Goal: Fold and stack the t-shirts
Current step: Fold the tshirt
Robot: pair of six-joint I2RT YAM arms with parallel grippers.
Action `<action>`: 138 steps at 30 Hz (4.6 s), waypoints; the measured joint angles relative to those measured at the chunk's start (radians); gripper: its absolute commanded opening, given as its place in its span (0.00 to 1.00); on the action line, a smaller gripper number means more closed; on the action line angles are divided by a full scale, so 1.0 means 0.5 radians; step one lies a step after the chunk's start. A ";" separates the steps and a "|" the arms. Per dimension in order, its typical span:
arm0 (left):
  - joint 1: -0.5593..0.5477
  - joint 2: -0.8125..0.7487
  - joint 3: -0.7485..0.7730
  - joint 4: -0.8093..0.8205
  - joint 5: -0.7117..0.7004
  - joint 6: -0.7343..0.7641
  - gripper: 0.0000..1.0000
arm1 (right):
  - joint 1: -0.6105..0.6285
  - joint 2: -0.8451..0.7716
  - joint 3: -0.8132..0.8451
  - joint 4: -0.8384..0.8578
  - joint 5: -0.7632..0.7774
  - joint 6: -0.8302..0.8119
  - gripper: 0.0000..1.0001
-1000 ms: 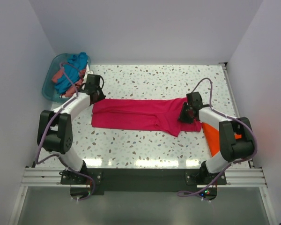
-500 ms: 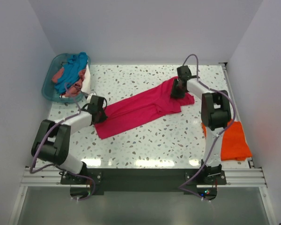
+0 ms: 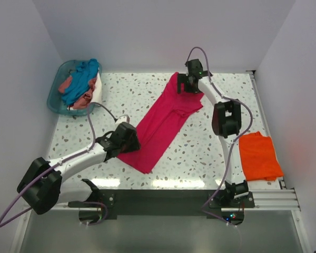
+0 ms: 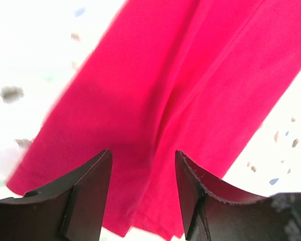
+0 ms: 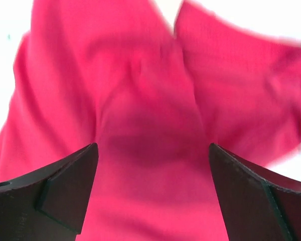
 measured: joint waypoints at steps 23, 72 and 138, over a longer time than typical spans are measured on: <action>-0.043 0.929 0.829 -0.053 -0.208 0.776 0.31 | 0.005 -0.678 -1.243 0.304 -0.002 0.538 0.38; -0.184 0.381 0.230 0.056 0.233 0.497 0.54 | 0.523 -2.333 -2.977 0.372 -0.020 0.700 0.62; -0.137 0.346 0.475 0.130 0.358 0.228 0.00 | 0.867 -2.664 -3.072 0.121 0.155 1.022 0.04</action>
